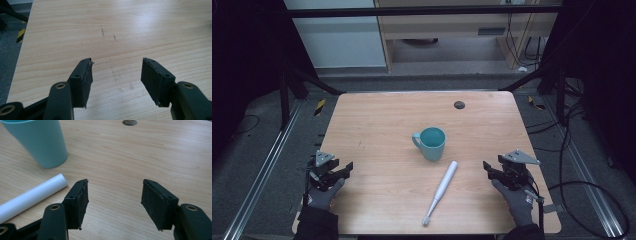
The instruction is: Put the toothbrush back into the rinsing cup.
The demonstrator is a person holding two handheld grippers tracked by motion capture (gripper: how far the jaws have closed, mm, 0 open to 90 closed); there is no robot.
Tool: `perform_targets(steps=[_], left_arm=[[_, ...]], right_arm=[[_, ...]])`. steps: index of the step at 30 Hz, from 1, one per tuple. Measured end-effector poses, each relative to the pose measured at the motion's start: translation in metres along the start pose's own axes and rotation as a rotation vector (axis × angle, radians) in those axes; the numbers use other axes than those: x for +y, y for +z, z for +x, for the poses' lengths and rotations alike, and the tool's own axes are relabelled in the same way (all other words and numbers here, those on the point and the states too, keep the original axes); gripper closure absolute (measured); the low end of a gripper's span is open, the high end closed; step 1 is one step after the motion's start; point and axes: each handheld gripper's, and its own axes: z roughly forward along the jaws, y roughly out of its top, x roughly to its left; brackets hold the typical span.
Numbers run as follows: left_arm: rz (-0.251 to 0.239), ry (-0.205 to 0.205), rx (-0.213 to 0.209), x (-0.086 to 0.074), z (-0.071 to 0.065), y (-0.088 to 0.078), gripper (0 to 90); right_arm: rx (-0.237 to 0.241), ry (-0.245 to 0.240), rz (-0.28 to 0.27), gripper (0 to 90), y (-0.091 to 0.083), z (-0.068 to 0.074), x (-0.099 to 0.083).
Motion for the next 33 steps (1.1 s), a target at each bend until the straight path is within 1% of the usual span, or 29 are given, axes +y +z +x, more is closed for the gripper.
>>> perform_targets(steps=[2,4,7,10,14,17,20,22,24,25,26,27,28,29,30,33], left_arm=[[-0.008,0.011,0.010,0.000,0.000,0.000,41.8],[-0.006,0.014,0.015,-0.001,-0.001,0.000,42.8],[-0.006,0.020,0.016,-0.002,-0.001,0.000,44.6],[-0.011,0.029,-0.002,-0.002,-0.001,0.000,46.0],[-0.010,0.010,-0.030,-0.003,0.000,0.001,50.3],[-0.012,0.018,-0.030,-0.003,-0.001,0.001,52.5],[-0.013,0.017,-0.033,-0.003,-0.001,0.001,52.9],[-0.007,0.020,-0.029,-0.003,-0.002,0.000,53.1],[-0.010,0.018,-0.038,-0.003,-0.002,0.000,53.2],[-0.010,0.018,-0.038,-0.003,-0.002,0.000,53.5],[-0.013,0.016,-0.039,-0.003,-0.003,-0.001,53.9],[-0.013,0.016,-0.039,-0.003,-0.003,-0.001,54.1],[-0.016,0.019,-0.035,-0.003,-0.003,-0.001,54.4],[-0.015,0.020,-0.032,-0.002,-0.004,-0.002,54.5],[-0.015,0.020,-0.030,-0.002,-0.004,-0.002,54.6],[-0.016,0.021,-0.029,-0.002,-0.004,-0.002,54.0]], right_arm=[[0.014,-0.010,0.000,38.8,0.000,0.001,0.001],[0.024,-0.012,0.004,40.0,-0.001,0.003,0.002],[0.053,-0.016,-0.002,44.0,-0.004,0.007,0.004],[0.082,-0.044,-0.002,48.2,-0.006,0.014,0.007],[0.146,-0.069,-0.002,52.6,-0.006,0.027,0.011],[0.182,-0.089,0.012,56.8,-0.005,0.035,0.012],[0.228,-0.097,0.024,61.0,-0.003,0.043,0.011],[0.247,-0.108,0.040,64.4,-0.002,0.049,0.009],[0.272,-0.119,0.058,67.8,0.000,0.055,0.007],[0.272,-0.119,0.058,67.8,0.000,0.055,0.007],[0.293,-0.140,0.074,71.0,0.002,0.061,0.006],[0.293,-0.140,0.074,71.0,0.002,0.061,0.006],[0.314,-0.150,0.085,73.9,0.004,0.066,0.006],[0.324,-0.146,0.092,75.6,0.004,0.068,0.005],[0.335,-0.153,0.093,76.7,0.004,0.070,0.005],[0.353,-0.156,0.104,79.2,0.006,0.075,0.003]])
